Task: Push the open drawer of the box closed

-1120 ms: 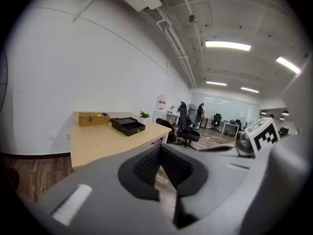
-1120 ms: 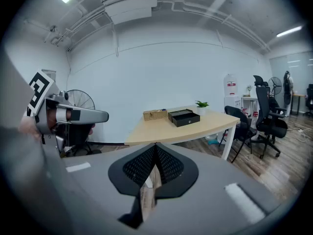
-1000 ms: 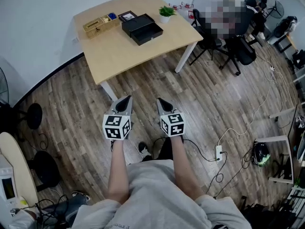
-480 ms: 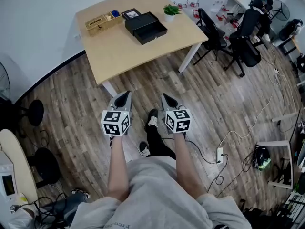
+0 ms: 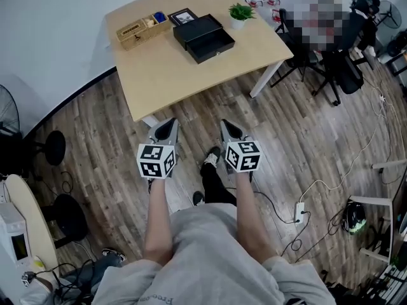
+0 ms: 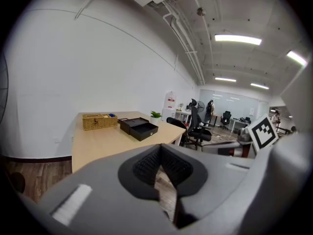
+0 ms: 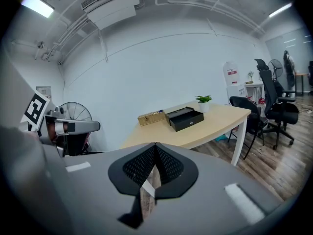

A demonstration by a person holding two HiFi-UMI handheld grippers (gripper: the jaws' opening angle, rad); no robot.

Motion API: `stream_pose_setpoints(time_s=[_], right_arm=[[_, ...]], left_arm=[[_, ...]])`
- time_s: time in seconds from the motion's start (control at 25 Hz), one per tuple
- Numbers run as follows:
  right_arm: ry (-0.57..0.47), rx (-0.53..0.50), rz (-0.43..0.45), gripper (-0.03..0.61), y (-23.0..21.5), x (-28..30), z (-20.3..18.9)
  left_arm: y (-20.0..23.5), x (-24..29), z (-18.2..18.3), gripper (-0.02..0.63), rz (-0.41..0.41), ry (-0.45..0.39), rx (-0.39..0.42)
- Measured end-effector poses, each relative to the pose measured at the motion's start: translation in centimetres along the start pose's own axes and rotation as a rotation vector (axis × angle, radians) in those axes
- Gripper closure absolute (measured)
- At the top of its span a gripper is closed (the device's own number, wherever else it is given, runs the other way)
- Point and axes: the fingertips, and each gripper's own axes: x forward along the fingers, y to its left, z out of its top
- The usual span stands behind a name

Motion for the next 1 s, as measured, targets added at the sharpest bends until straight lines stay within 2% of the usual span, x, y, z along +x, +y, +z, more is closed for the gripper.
stream_pose_setpoints(time_s=[0.28,0.56,0.8,1.0], right_arm=[[0.01,0.014,-0.004,0.578,-4.9,7.6,4.2],[0.012,0.035,0.0,0.578,-10.2,13.5,8.1],[0.028,0.037,0.023,0.578,-13.1,16.5,9.9],[0.029,0.074,0.016,0.577,-14.9,17.3,9.4]], left_arm=[[3.2,8.6,4.1,0.561,-0.005,0.036,0.025],[4.6,16.6,7.5,0.561,-0.004,0.063,0.04],[5.5,20.5,9.5,0.561,0.012,0.074,0.042],[6.0,21.9,9.2,0.561,0.016,0.117,0.054]])
